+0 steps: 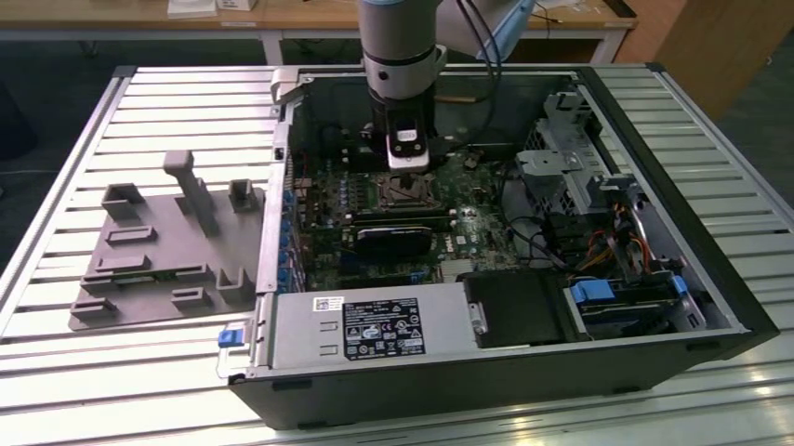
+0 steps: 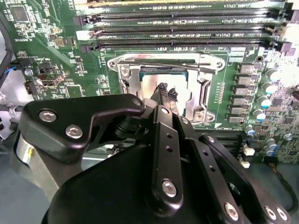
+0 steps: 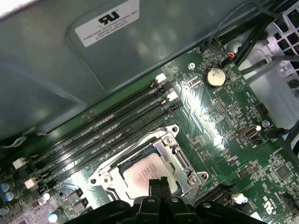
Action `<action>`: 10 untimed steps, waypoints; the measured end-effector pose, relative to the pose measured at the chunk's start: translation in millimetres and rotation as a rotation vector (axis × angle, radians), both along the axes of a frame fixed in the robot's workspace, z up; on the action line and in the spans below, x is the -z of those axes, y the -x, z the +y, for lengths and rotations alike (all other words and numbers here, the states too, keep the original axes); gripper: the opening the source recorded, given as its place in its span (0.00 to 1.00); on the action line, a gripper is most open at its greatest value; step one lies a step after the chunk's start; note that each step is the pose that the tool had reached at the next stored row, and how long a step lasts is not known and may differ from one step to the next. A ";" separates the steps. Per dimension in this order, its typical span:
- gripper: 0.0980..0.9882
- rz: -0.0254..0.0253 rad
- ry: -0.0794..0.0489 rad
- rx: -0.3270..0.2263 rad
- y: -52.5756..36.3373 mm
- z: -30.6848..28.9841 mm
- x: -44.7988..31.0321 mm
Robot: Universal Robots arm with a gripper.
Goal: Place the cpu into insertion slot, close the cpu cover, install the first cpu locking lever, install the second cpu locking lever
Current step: 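Install the first cpu locking lever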
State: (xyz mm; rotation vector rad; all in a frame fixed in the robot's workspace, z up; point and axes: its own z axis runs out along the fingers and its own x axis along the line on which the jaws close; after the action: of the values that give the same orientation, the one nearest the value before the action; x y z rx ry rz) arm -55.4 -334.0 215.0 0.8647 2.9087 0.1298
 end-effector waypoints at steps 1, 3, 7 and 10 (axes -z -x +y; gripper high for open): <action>0.00 0.0001 0.001 -0.006 0.0 0.0 -0.2; 0.00 0.0001 0.001 -0.017 0.1 0.0 -1.8; 0.00 0.0000 0.001 -0.039 0.1 0.0 -7.2; 0.00 -0.0002 0.001 -0.055 0.0 0.0 -11.9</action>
State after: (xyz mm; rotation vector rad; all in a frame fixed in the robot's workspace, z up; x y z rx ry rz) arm -55.5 -333.9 226.9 0.7852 2.9328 0.1321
